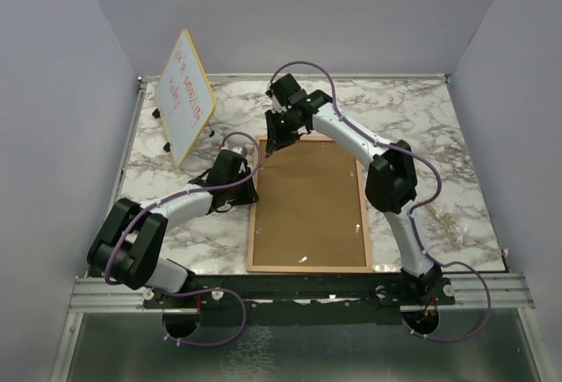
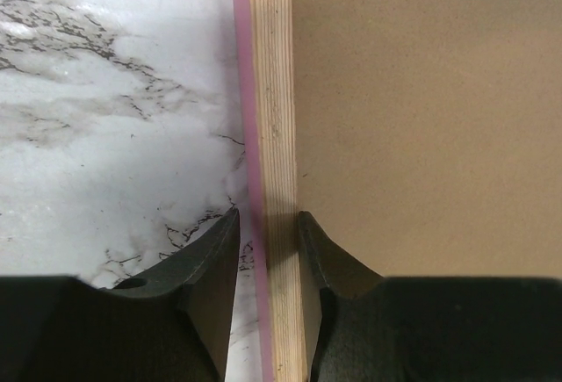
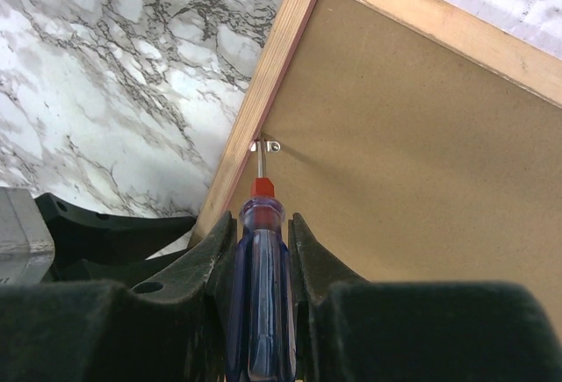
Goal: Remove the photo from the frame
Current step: Release the photo frame item from the photo frame.
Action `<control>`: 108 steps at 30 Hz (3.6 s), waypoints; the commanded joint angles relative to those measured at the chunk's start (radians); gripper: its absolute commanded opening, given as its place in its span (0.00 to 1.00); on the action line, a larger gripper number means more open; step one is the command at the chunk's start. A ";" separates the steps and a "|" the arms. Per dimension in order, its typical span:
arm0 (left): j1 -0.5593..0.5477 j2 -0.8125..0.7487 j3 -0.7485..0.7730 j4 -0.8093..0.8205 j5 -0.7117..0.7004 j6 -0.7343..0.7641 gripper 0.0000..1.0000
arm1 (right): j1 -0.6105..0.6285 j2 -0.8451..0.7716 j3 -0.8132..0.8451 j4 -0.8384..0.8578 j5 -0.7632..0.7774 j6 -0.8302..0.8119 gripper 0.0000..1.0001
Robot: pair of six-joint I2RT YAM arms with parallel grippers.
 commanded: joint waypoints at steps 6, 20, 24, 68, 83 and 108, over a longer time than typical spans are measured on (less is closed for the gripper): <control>-0.002 0.033 -0.004 -0.053 -0.002 0.028 0.33 | 0.000 0.020 -0.024 -0.095 -0.060 -0.055 0.01; -0.003 0.026 -0.009 -0.053 -0.003 0.028 0.30 | 0.002 0.002 -0.041 -0.130 -0.056 -0.089 0.01; -0.002 0.025 -0.009 -0.052 -0.005 0.028 0.30 | 0.001 -0.009 -0.061 -0.130 -0.057 -0.096 0.01; -0.003 0.023 -0.009 -0.057 -0.005 0.029 0.27 | 0.008 -0.211 -0.297 -0.010 -0.066 -0.029 0.01; -0.003 0.015 -0.012 -0.059 -0.002 0.027 0.27 | 0.019 -0.219 -0.397 0.128 -0.100 0.053 0.01; -0.003 0.010 -0.012 -0.061 -0.002 0.027 0.26 | 0.046 -0.237 -0.487 0.186 -0.032 0.130 0.01</control>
